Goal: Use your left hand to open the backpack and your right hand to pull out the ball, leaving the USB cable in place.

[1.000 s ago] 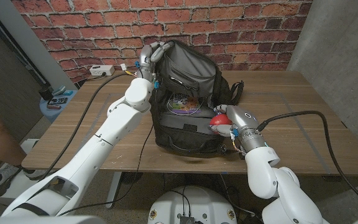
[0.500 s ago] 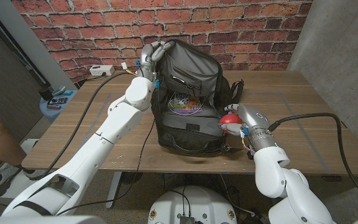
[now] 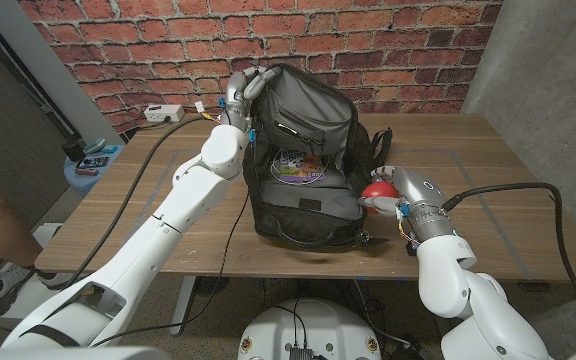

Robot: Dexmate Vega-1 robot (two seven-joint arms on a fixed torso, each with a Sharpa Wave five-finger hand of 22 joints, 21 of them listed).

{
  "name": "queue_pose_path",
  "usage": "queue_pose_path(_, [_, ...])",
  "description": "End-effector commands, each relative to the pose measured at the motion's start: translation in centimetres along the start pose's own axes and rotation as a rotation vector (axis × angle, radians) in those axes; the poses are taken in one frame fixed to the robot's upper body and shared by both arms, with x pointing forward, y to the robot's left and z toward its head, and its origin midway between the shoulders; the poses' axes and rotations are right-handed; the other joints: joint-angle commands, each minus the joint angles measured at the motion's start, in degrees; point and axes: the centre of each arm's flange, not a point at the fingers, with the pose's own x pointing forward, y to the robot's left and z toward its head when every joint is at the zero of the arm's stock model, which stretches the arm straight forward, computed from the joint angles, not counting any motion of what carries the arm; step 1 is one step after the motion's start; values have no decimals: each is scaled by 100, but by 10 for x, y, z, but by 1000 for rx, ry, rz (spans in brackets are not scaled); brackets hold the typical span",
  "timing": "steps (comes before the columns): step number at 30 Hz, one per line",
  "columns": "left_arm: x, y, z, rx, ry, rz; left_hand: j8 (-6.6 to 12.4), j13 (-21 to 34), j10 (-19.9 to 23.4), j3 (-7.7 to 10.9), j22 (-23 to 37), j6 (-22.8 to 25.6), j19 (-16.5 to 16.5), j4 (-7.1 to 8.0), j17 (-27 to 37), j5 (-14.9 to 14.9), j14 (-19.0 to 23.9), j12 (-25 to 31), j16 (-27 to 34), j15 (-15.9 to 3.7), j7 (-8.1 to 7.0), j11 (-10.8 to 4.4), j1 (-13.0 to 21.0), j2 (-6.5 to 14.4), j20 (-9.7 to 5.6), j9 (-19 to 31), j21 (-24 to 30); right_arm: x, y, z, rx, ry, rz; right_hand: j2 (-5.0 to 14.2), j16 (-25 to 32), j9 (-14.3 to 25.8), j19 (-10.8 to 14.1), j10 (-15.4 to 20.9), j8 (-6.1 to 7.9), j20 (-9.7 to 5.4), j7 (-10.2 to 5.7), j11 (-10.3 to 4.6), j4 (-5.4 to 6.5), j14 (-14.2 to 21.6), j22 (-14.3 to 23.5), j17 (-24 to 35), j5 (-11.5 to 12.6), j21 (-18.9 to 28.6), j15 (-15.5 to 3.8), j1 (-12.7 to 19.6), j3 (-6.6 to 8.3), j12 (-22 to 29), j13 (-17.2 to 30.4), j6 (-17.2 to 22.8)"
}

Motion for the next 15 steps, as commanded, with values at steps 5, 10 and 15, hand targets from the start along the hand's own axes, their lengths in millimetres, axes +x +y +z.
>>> queue_pose_path(5, [-6,1,-2,-12,8,-9,34,-40,25,16,3,89,-13,6,28,-6,55,23,2,-30,-14,-23,16,64,-11,4,50,10,-14,-11,-21,24,-36,646,33,14,29,183,-7,-595,14,-123,15,293,25,33,-10,35,-1166,705,-30,8,29,46])
queue_pose_path(10, [-8,4,-1,-11,12,-8,23,2,-33,35,3,48,-28,11,27,-3,31,34,-18,-1,-5,-7,23,94,10,2,47,17,-17,-16,-35,34,-45,649,30,15,18,178,-9,-596,6,-123,13,296,24,39,-10,41,-1168,714,-35,4,32,47])
queue_pose_path(15, [-12,8,1,-13,14,-9,29,-1,-26,37,3,40,-32,9,27,-4,35,38,-22,-5,0,-4,25,92,7,11,47,24,-19,-22,-40,43,-52,651,19,16,11,179,-12,-597,7,-119,12,293,23,44,-11,52,-1169,727,-41,1,35,49])
